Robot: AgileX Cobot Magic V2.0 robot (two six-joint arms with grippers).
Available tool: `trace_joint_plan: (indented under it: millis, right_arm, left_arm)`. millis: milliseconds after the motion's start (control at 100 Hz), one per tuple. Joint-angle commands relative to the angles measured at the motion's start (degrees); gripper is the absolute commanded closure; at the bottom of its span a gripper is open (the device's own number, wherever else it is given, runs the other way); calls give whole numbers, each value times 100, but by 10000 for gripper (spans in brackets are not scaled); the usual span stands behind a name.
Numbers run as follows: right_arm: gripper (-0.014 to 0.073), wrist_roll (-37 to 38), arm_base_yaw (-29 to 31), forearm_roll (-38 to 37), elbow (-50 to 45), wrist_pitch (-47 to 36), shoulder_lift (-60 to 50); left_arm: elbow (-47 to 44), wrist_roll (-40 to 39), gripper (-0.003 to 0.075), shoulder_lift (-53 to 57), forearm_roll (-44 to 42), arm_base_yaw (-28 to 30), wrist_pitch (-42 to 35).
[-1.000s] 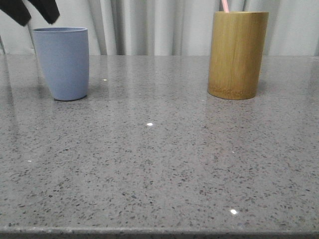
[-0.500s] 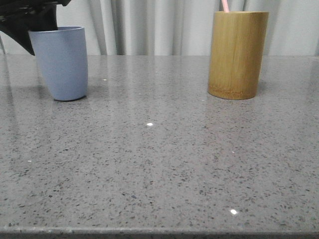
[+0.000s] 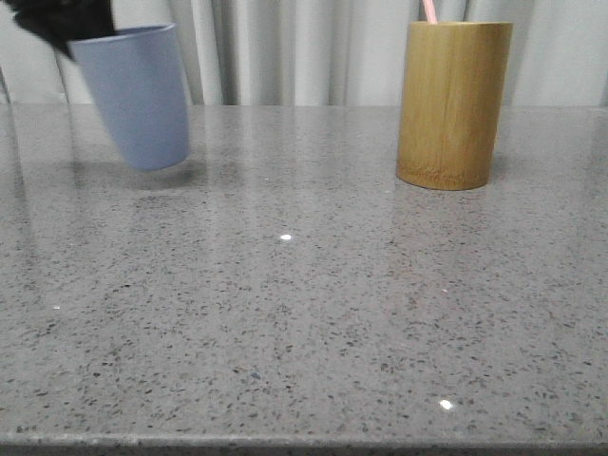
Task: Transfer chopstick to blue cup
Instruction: 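Reach the left gripper into the light blue cup and grip its rim, then slide the blue cup with the left gripper toward the bamboo holder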
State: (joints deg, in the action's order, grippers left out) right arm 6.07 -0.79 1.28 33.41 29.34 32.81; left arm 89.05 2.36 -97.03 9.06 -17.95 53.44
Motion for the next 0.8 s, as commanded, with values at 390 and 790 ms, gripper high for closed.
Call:
trace_joint_plan:
  millis: [390, 790]
  right_arm:
    - [279, -5, 16, -1, 207, -326, 42]
    - [279, -5, 16, -1, 207, -320, 42]
  left_arm:
    - [1535, -8, 738, -817, 143, -1152, -126]
    - [1614, -8, 440, -1015, 196, -1228, -32]
